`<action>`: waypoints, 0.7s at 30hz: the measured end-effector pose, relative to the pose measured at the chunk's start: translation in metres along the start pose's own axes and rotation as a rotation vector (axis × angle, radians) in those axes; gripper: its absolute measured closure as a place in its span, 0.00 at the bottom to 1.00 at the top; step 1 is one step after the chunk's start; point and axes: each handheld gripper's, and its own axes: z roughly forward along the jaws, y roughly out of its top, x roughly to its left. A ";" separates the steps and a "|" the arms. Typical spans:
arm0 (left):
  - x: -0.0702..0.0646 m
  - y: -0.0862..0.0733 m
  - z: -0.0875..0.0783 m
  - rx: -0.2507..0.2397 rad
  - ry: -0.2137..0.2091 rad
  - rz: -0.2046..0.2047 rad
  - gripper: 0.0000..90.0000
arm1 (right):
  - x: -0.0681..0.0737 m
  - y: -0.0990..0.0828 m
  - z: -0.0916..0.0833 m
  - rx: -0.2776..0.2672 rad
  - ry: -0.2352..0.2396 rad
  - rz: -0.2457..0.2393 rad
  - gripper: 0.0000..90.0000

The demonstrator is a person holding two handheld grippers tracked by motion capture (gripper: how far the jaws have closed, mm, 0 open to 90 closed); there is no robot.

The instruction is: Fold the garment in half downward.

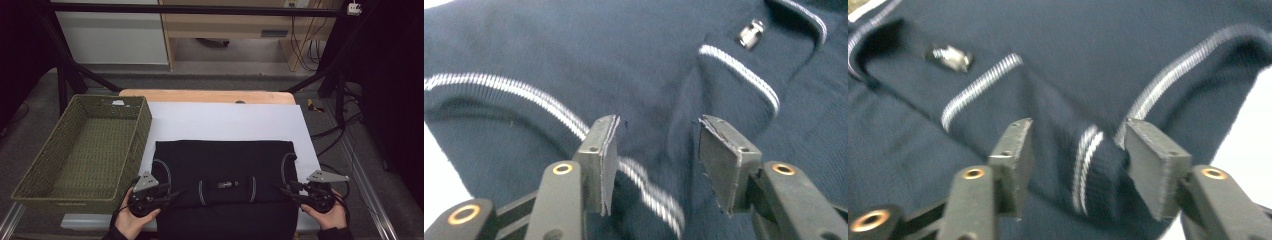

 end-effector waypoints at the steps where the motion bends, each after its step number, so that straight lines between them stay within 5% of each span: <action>1: 0.000 0.003 0.004 0.001 -0.005 0.006 0.54 | 0.001 0.004 0.004 -0.014 0.001 -0.009 0.45; 6: -0.001 0.014 0.022 0.027 -0.023 0.021 0.57 | 0.002 0.020 0.022 -0.021 0.012 -0.017 0.43; 13: -0.006 0.017 0.038 0.114 -0.052 0.054 0.72 | 0.000 0.026 0.055 0.068 0.021 -0.014 0.47; 16: -0.007 0.015 0.035 0.141 -0.073 0.046 0.87 | 0.005 0.022 0.054 0.143 0.061 -0.019 0.77; 17: -0.007 0.015 0.033 0.147 -0.080 0.044 0.87 | 0.005 0.022 0.054 0.143 0.061 -0.019 0.77; 19: -0.008 0.015 0.031 0.160 -0.092 0.037 0.95 | 0.009 0.019 0.049 0.166 0.093 -0.023 0.94; 21: -0.010 0.014 0.030 0.168 -0.092 0.049 0.96 | 0.010 0.018 0.046 0.162 0.097 -0.028 0.95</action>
